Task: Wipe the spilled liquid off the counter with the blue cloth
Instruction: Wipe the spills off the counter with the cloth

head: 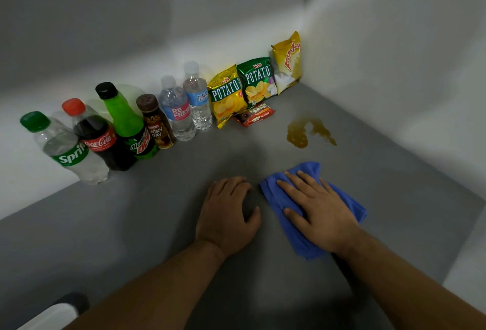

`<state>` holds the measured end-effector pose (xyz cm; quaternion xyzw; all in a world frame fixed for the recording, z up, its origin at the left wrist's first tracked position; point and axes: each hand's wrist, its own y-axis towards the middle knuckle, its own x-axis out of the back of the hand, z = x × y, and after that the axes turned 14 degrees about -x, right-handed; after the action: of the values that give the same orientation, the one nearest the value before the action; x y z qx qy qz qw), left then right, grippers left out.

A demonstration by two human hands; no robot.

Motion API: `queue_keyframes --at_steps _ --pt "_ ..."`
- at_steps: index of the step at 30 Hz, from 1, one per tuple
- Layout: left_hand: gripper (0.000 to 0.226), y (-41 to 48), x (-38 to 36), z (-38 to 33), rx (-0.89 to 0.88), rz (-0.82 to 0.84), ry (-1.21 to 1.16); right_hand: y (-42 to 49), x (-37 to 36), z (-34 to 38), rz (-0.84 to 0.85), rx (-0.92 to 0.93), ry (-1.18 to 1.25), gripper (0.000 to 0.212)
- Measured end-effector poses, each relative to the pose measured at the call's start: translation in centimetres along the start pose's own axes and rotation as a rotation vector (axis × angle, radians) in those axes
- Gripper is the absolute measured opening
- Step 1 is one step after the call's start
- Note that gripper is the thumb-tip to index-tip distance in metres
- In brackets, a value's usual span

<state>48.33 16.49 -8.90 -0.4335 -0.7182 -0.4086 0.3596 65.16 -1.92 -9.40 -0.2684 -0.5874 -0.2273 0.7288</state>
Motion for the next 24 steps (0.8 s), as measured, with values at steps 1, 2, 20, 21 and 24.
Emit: queue_keyframes --at_steps 1,2,20,21,24 --pt "0.046 0.1 0.1 0.3 0.002 -0.017 -0.026 0.5 0.2 -0.4 0.004 -0.001 -0.013 0.065" --pt "0.045 0.2 0.4 0.7 0.000 -0.024 -0.039 1.2 0.3 -0.5 0.003 -0.017 -0.031 0.065" --pt "0.043 1.6 1.7 5.4 0.101 -0.031 0.152 5.8 0.4 4.4 0.008 -0.009 -0.026 0.068" --pt "0.041 1.6 1.7 5.4 0.100 -0.026 0.158 7.0 0.4 4.9 -0.005 -0.049 -0.034 0.067" --pt "0.038 1.7 1.6 5.5 0.103 0.000 0.181 10.5 0.2 7.6 -0.021 -0.150 -0.052 0.067"
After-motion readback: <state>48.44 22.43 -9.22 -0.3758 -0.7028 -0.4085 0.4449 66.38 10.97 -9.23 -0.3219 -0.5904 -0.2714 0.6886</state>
